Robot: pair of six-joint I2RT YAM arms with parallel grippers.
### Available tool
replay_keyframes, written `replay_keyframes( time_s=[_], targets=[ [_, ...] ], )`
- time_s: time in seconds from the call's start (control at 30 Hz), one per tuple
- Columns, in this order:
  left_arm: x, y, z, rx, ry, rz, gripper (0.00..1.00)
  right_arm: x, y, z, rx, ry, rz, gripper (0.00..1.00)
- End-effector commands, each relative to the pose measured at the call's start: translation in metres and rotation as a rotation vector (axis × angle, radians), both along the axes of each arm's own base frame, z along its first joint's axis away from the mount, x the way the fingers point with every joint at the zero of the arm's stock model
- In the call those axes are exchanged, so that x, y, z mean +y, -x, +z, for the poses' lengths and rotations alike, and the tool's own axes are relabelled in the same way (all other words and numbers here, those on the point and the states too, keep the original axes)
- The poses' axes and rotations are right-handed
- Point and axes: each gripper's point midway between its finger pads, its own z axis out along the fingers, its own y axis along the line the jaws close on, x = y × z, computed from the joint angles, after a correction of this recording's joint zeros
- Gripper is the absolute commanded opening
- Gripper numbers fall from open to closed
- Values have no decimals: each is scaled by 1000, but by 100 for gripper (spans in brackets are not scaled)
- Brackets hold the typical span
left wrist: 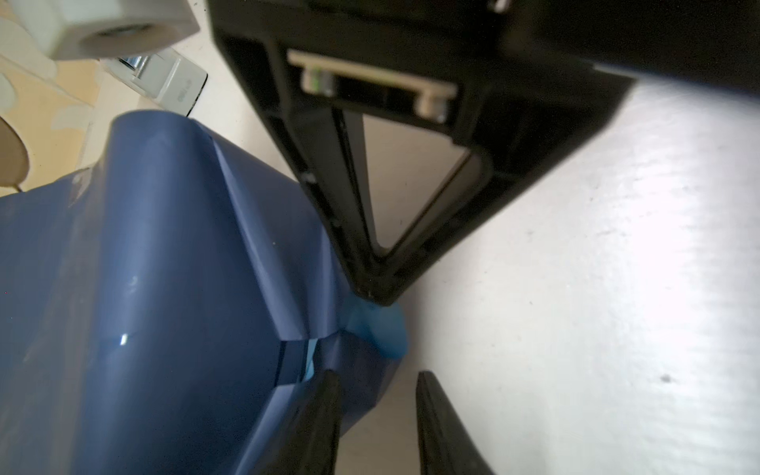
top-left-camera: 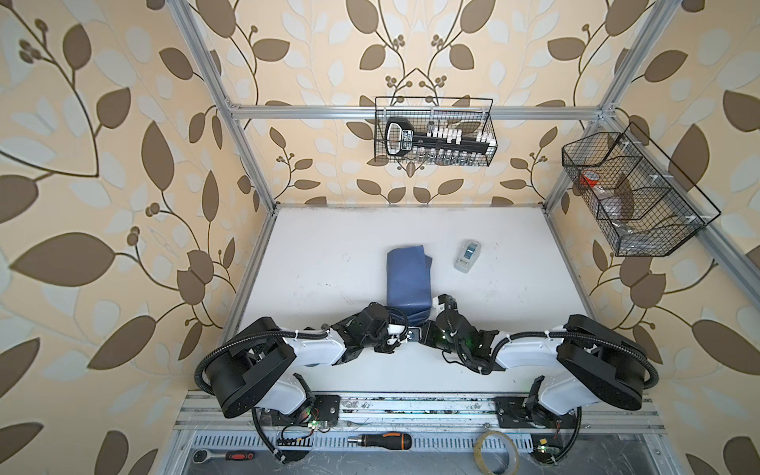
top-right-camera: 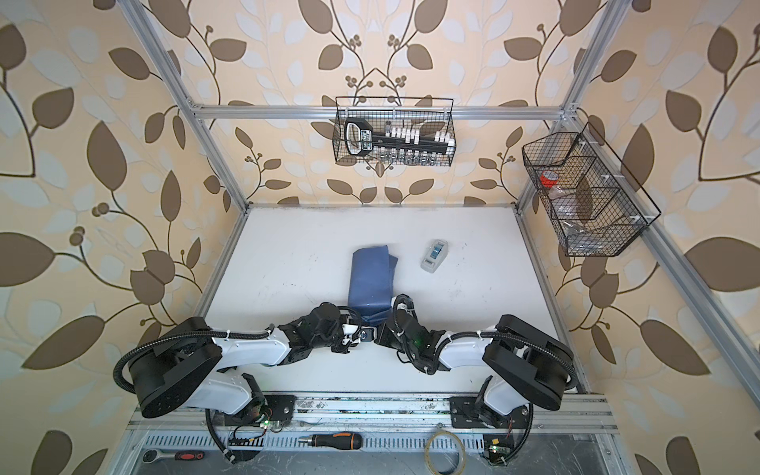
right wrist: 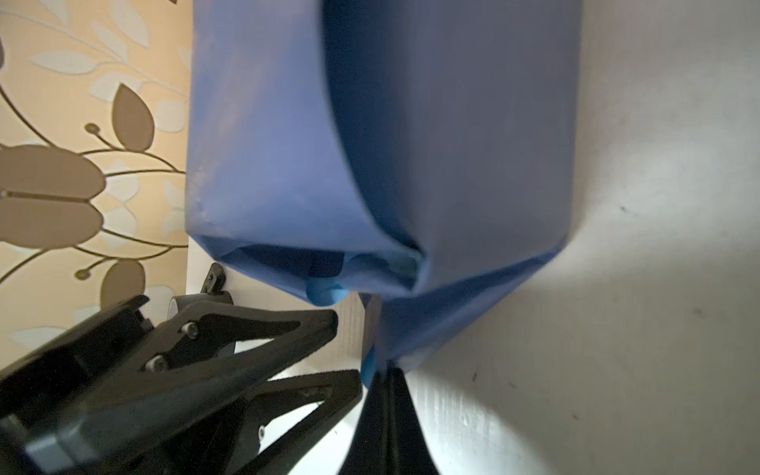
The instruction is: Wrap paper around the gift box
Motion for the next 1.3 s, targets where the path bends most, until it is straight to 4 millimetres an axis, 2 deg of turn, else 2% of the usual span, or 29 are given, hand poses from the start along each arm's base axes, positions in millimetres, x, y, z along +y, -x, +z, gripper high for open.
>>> replay_keyframes(
  time_s=[0.0, 0.23, 0.5, 0.87, 1.27],
  targets=[
    [-10, -5, 10, -84, 13, -59, 33, 2, 2, -2, 31, -59, -11, 0],
    [-10, -2, 8, -82, 8, -79, 36, -1, 2, -1, 46, -103, -32, 0],
    [-7, 0, 17, -91, 57, -80, 40, -2, 2, 0, 71, -181, -50, 0],
    [-9, 1, 12, -83, 48, -96, 34, 2, 5, -2, 111, -271, -61, 0],
    [-9, 1, 6, -66, 15, -113, 36, 1, 4, 8, 97, -287, -60, 0]
  ],
)
